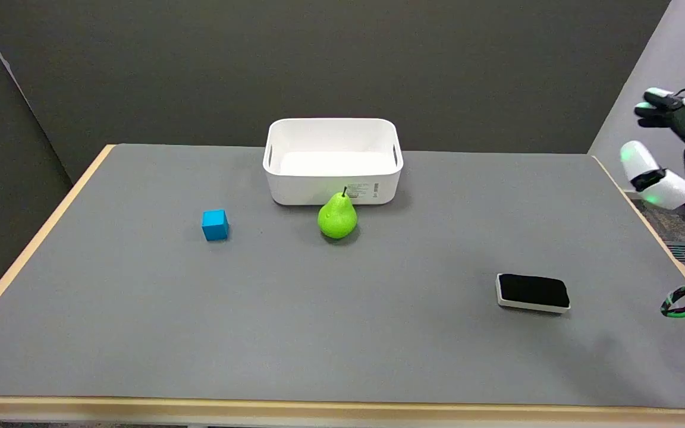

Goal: Pick up the blackboard eraser.

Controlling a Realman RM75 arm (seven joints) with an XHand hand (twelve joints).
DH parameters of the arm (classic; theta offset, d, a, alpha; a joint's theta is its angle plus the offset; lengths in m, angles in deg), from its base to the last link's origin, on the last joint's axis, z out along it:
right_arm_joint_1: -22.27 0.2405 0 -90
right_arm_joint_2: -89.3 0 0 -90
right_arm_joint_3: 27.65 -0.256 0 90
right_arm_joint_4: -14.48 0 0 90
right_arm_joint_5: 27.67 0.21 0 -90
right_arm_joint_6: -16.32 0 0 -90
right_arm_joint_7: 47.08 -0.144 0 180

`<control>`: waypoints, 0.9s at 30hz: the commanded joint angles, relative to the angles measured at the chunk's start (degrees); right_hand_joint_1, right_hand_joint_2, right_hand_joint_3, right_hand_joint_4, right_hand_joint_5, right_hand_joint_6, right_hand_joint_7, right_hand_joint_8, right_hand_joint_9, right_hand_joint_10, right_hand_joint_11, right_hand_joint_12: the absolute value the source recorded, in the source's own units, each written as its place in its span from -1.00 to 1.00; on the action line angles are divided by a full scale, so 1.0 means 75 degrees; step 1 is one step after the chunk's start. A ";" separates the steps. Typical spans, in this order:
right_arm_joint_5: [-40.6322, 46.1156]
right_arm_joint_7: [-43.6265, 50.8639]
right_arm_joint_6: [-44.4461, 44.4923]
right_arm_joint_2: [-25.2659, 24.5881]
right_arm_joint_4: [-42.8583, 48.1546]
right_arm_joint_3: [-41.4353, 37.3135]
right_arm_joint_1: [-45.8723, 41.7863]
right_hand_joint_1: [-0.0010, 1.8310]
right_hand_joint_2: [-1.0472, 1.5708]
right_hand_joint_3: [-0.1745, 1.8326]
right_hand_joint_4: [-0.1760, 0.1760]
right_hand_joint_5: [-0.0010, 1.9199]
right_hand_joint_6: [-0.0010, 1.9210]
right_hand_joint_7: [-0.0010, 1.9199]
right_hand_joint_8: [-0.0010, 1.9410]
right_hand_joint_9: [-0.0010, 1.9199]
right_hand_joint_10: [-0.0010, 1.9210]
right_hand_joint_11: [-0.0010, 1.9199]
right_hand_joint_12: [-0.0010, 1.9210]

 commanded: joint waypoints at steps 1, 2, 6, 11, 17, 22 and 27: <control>-0.0457 0.2382 -0.0731 -0.0467 0.2067 -0.0058 -0.1662 -0.51 0.30 0.03 -0.28 -0.71 -0.45 -0.53 -0.42 -0.63 0.04 -0.90 0.34; -0.0376 0.2529 -0.0735 -0.0555 0.2246 -0.0058 -0.1840 -0.48 0.31 -0.01 -0.31 -0.70 -0.46 -0.53 -0.43 -0.64 0.07 -0.91 0.35; -0.0176 0.2728 -0.0690 -0.0797 0.2669 0.0006 -0.2328 -0.46 0.29 0.02 -0.35 -0.70 -0.44 -0.53 -0.41 -0.64 0.05 -0.92 0.36; -0.0332 0.2742 -0.0034 -0.1054 0.3161 0.0054 -0.2916 -0.45 0.28 0.03 -0.37 -0.70 -0.43 -0.53 -0.40 -0.64 0.05 -0.93 0.36; -0.0477 0.2775 0.1058 -0.1083 0.3195 0.0861 -0.3234 -0.46 0.28 0.03 -0.38 -0.69 -0.42 -0.52 -0.40 -0.64 0.05 -0.92 0.37; -0.0484 0.3268 0.1085 -0.1026 0.3105 0.1584 -0.3215 -0.47 0.28 0.03 -0.36 -0.69 -0.41 -0.52 -0.39 -0.64 0.05 -0.92 0.37; -0.0431 0.3513 0.0807 -0.0991 0.2915 0.2072 -0.3144 -0.47 0.27 0.03 -0.34 -0.68 -0.40 -0.51 -0.39 -0.64 0.05 -0.92 0.37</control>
